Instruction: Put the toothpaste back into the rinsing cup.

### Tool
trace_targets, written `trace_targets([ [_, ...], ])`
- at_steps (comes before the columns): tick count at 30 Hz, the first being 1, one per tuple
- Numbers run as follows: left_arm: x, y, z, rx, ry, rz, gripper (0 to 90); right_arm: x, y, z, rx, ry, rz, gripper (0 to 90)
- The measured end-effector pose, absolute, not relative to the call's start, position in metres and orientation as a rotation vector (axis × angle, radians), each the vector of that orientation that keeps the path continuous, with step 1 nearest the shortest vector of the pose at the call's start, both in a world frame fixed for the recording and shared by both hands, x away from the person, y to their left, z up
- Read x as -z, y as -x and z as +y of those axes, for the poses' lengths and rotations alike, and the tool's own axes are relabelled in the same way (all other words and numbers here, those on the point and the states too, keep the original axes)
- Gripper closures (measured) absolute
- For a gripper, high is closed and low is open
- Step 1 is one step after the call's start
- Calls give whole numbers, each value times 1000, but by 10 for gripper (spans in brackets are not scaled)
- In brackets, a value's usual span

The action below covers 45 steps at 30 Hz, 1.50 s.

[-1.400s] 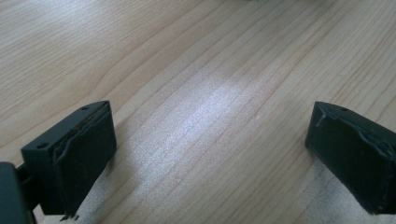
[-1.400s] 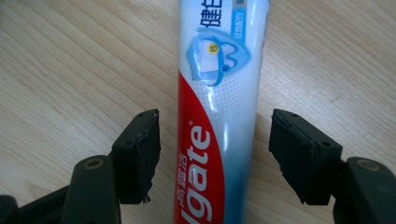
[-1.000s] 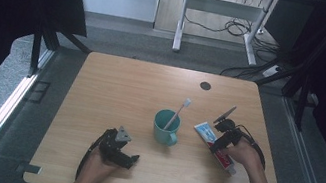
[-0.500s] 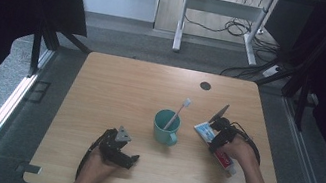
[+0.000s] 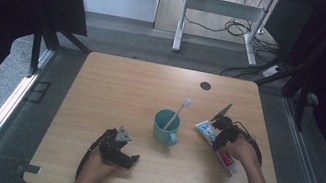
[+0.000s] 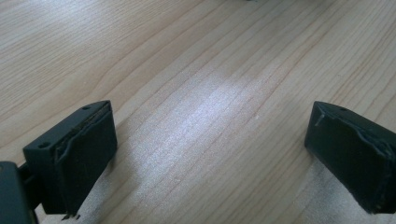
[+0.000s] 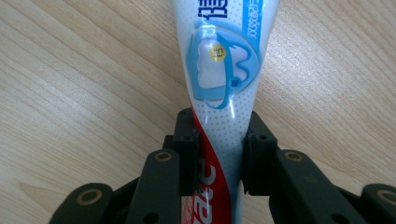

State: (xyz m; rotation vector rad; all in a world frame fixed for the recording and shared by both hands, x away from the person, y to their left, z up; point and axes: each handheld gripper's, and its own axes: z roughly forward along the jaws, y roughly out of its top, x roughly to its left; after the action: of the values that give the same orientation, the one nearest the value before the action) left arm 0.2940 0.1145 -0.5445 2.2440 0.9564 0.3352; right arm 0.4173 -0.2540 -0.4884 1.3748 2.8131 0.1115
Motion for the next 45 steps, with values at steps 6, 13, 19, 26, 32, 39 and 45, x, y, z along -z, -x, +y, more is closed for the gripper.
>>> trace_targets([
  [6, 544, -294, 114, -335, -2244, 957, 22, 488, -415, -257, -149, -1370, 2807, 725],
  [13, 544, -294, 115, -336, -2245, 956, 22, 484, -412, -259, -189, -1375, 2806, 726],
  [19, 544, -294, 115, -337, -2245, 954, 22, 475, -408, -260, -268, -1364, 2801, 726],
  [26, 544, -294, 115, -337, -2246, 954, 22, 467, -400, -263, -387, -1345, 2773, 726],
  [32, 544, -294, 115, -337, -2246, 953, 22, 462, -395, -269, -479, -1340, 2732, 726],
  [39, 544, -294, 115, -337, -2246, 953, 23, 456, -386, -275, -582, -1310, 2693, 726],
  [45, 544, -294, 115, -336, -2246, 953, 23, 455, -378, -277, -648, -1278, 2656, 726],
])
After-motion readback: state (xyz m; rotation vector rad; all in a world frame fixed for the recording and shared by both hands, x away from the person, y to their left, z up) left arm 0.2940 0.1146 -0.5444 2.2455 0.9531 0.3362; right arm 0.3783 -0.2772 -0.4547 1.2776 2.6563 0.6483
